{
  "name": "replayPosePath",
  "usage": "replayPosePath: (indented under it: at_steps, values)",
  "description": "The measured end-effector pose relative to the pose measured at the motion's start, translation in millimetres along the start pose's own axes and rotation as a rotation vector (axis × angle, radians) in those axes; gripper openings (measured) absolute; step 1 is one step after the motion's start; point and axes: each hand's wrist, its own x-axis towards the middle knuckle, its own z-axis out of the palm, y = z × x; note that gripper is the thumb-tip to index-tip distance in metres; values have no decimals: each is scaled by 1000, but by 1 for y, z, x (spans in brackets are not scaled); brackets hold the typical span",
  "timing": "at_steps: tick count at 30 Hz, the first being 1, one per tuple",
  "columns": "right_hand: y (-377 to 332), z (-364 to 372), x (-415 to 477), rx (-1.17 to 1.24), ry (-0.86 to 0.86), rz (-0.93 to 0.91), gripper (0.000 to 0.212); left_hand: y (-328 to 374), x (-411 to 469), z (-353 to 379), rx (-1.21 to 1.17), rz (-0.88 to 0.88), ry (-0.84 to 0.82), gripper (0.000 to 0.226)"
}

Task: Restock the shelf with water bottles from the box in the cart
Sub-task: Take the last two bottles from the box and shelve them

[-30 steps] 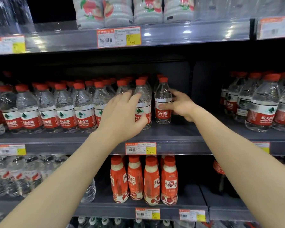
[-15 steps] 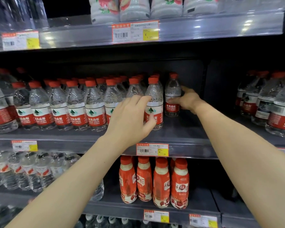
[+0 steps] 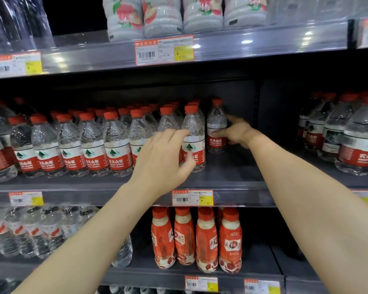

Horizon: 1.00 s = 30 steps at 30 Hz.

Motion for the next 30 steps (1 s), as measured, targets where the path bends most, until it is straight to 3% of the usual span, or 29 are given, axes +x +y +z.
replayPosePath:
  at_steps: [12, 15, 18, 22, 30]
  values:
    - [-3, 3, -5, -101, 23, -1, 87, -3, 0, 0, -1, -36, 2, 47]
    - [-4, 5, -11, -209, 61, 27, 75, -2, -1, 1, 2, -42, 8, 46]
    - [-6, 5, -23, -361, 81, 25, 77, 0, -1, 0, 25, -45, -22, 46]
    - [-8, -5, -43, -558, 82, 6, 56, 8, 2, -4, 70, -75, -85, 50]
    - [-8, -25, -99, -778, 15, -43, 61, 44, -11, -18, 152, -116, -265, 49]
